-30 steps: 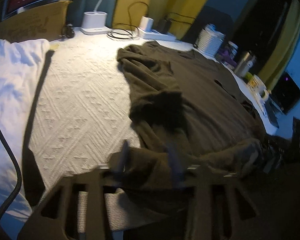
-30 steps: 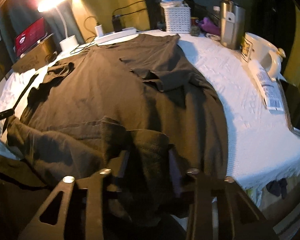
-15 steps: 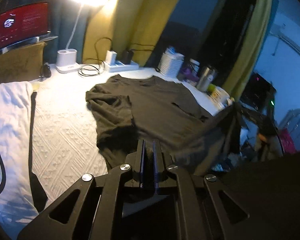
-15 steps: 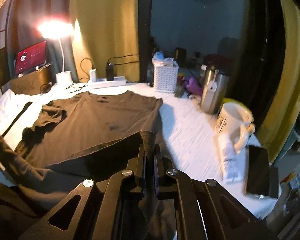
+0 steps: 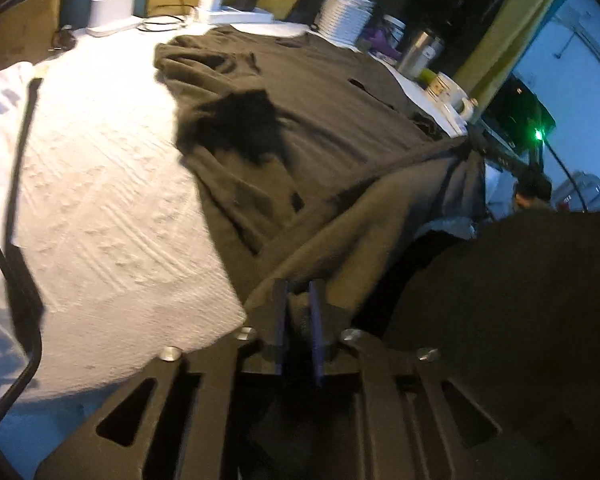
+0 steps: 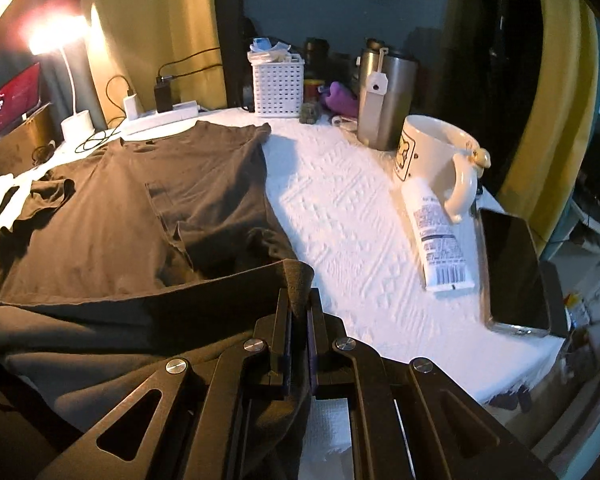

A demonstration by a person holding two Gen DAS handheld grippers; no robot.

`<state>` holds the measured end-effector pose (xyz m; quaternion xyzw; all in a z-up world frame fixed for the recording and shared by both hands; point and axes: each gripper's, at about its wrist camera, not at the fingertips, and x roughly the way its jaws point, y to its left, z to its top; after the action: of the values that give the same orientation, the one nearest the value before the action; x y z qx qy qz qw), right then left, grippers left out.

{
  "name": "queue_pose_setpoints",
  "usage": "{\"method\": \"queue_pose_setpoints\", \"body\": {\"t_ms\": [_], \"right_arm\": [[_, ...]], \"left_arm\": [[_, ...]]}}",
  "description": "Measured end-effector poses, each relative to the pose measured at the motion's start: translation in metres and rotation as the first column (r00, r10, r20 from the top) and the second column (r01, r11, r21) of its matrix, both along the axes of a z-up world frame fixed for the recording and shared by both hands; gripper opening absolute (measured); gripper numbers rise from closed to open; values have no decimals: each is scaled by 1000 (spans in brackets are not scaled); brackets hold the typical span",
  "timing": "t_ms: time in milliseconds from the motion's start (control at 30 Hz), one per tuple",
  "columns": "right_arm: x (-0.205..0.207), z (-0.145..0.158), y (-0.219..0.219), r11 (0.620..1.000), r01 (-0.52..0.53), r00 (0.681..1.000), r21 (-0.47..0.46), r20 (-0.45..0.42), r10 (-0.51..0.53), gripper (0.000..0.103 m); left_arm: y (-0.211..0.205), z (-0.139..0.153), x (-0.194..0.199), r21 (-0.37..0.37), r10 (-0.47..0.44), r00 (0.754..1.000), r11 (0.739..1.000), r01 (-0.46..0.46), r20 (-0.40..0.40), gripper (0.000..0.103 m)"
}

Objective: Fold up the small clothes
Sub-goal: 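Lift the held hem with both grippers and carry it toward the collar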

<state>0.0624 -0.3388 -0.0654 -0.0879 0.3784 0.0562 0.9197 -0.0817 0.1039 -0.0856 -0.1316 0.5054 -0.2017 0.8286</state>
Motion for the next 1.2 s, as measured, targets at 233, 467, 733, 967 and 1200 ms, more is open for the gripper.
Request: {"method": "queue_pose_setpoints", "body": {"t_ms": [233, 467, 733, 967, 1200], "right_arm": [[-2, 4, 3, 1000, -16, 1000, 4, 14, 16, 6], [-4, 7, 4, 1000, -18, 1000, 12, 23, 18, 6], [-3, 6, 1, 1000, -11, 1000, 25, 22, 11, 6], [-9, 15, 2, 999, -22, 998, 46, 61, 20, 6], [-17, 36, 6, 997, -41, 992, 61, 120, 34, 6]], "left_arm": [[28, 20, 14, 47, 165, 981, 984, -170, 101, 48], [-21, 1, 27, 197, -3, 993, 980, -21, 122, 48], [-49, -17, 26, 278, -74, 990, 960, 39, 118, 48], [-64, -11, 20, 312, -159, 978, 944, 110, 137, 9], [-57, 23, 16, 340, -78, 964, 940, -14, 255, 7]]}}
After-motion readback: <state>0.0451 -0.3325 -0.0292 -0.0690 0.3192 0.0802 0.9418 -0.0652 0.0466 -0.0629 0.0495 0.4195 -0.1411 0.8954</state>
